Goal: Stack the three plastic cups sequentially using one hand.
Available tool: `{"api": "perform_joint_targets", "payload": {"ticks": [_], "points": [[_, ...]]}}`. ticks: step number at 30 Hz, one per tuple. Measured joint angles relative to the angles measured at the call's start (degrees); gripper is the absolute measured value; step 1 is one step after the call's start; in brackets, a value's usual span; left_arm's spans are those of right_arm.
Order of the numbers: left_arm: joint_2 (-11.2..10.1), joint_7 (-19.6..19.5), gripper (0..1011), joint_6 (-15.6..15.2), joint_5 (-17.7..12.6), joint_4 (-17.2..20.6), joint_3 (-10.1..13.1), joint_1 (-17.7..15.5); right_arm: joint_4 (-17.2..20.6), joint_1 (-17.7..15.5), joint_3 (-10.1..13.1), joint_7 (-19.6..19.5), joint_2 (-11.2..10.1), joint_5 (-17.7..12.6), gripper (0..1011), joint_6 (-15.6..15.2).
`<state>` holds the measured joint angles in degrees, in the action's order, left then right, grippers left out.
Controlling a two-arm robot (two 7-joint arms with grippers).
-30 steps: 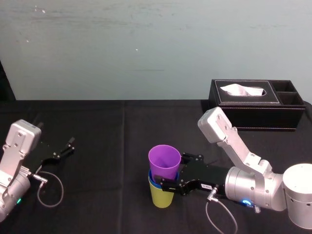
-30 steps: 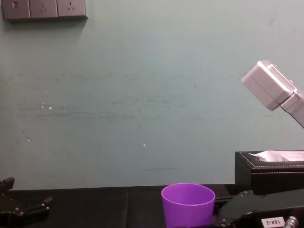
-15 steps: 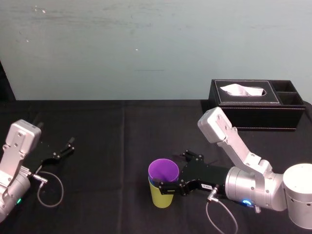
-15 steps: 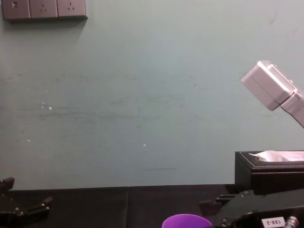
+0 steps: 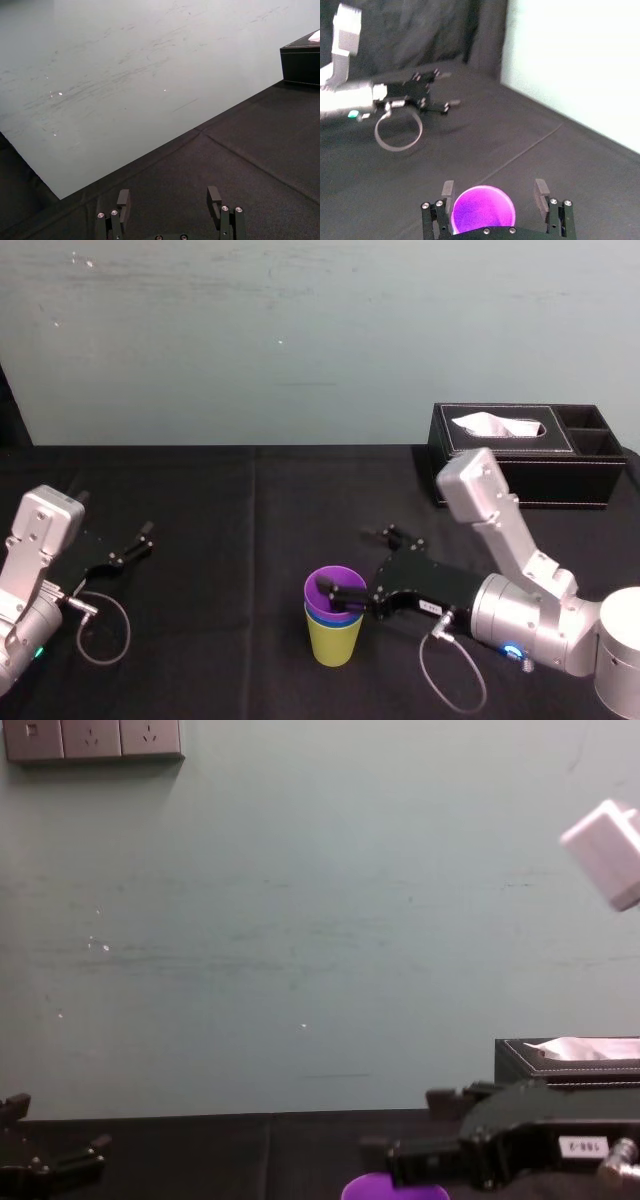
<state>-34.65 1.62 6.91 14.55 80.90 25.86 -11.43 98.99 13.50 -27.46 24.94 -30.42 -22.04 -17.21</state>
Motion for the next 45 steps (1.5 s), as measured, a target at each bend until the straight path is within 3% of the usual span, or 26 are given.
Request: {"api": "perform_joint_targets", "payload": {"ticks": [3, 6, 11, 17, 21, 27, 45], "points": [[0.0, 0.0, 1000, 0.0, 0.0, 0.0, 0.0, 0.0, 0.1, -1.1, 1.1, -1.4, 0.6, -0.3, 1000, 1.7], [0.0, 0.0, 1000, 0.0, 0.0, 0.0, 0.0, 0.0, 0.3, -3.3, 3.1, -5.5, 2.0, 0.9, 1000, 4.8], [0.0, 0.0, 1000, 0.0, 0.0, 0.0, 0.0, 0.0, -1.1, -5.5, 4.9, -13.6, 4.5, 5.9, 1000, 7.8], [0.0, 0.0, 1000, 0.0, 0.0, 0.0, 0.0, 0.0, -4.3, -6.8, 5.9, -21.2, 7.0, 10.9, 1000, 7.0], [0.0, 0.0, 1000, 0.0, 0.0, 0.0, 0.0, 0.0, -6.4, -7.2, 6.1, -24.1, 8.4, 13.2, 1000, 6.5], [0.0, 0.0, 1000, 0.0, 0.0, 0.0, 0.0, 0.0, -8.3, -7.9, 7.1, -25.7, 10.2, 13.8, 1000, 5.6], [0.0, 0.0, 1000, 0.0, 0.0, 0.0, 0.0, 0.0, -7.9, -7.7, 6.8, -25.6, 9.8, 13.7, 1000, 5.7]]}}
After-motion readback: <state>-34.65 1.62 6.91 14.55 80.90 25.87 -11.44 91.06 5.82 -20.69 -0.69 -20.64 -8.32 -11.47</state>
